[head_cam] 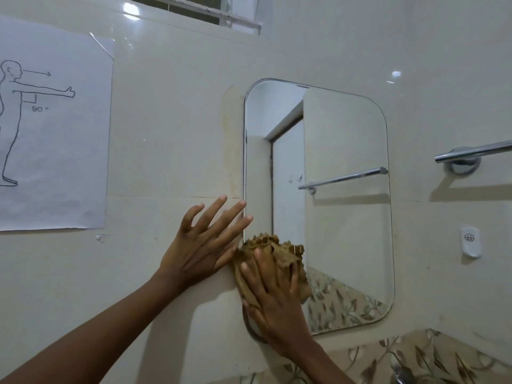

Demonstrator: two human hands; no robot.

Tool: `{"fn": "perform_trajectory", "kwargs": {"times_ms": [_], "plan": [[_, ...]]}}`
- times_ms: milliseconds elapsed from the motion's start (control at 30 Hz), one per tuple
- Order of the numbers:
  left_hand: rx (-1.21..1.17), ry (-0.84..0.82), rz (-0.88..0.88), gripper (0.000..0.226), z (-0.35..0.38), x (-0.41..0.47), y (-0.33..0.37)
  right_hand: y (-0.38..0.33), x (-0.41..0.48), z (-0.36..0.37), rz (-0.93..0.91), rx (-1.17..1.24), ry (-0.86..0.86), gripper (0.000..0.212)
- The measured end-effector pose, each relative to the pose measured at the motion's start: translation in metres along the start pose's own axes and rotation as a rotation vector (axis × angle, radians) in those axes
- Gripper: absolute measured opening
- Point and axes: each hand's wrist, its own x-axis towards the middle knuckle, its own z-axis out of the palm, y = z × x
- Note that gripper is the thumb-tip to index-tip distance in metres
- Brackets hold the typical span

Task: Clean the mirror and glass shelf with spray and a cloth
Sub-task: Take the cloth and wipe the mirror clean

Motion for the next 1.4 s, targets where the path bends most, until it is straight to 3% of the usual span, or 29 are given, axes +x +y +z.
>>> {"fn": "perform_trajectory", "kwargs": {"times_ms": [167,300,433,600,700,867,967,1033,1233,1400], "plan": [[0.030,-0.004,0.049,0.053,-0.002,0.000,-0.001,0.007,-0.037,0.013,-0.069,-0.034,-0.096,0.056],[0.020,0.001,0.045,0.053,-0.003,0.002,-0.002,0.022,-0.063,0.019,-0.130,-0.063,-0.059,0.056],[0.005,-0.011,0.052,0.053,-0.003,0.001,-0.002,0.038,-0.084,0.023,-0.069,-0.051,-0.066,0.058],[-0.034,-0.013,0.051,0.054,-0.001,0.002,-0.001,0.067,-0.095,0.024,0.156,0.071,-0.120,0.057],[-0.034,-0.024,0.054,0.055,-0.001,0.002,-0.003,0.086,-0.096,0.016,0.418,0.080,-0.127,0.056],[-0.032,-0.031,0.053,0.055,-0.001,0.001,-0.002,0.113,-0.081,0.000,0.837,0.321,0.083,0.078],[-0.041,-0.039,0.054,0.054,-0.002,0.002,-0.002,0.131,-0.051,-0.010,0.949,0.289,0.117,0.066],[-0.049,-0.043,0.052,0.054,-0.001,0.002,-0.002,0.148,-0.025,-0.019,0.965,0.258,0.149,0.046],[-0.061,-0.052,0.058,0.054,-0.001,0.002,-0.002,0.219,0.090,-0.066,0.862,0.149,0.224,0.055],[-0.060,-0.032,0.061,0.053,0.000,0.002,-0.001,0.259,0.196,-0.111,0.756,0.331,0.264,0.057]]}}
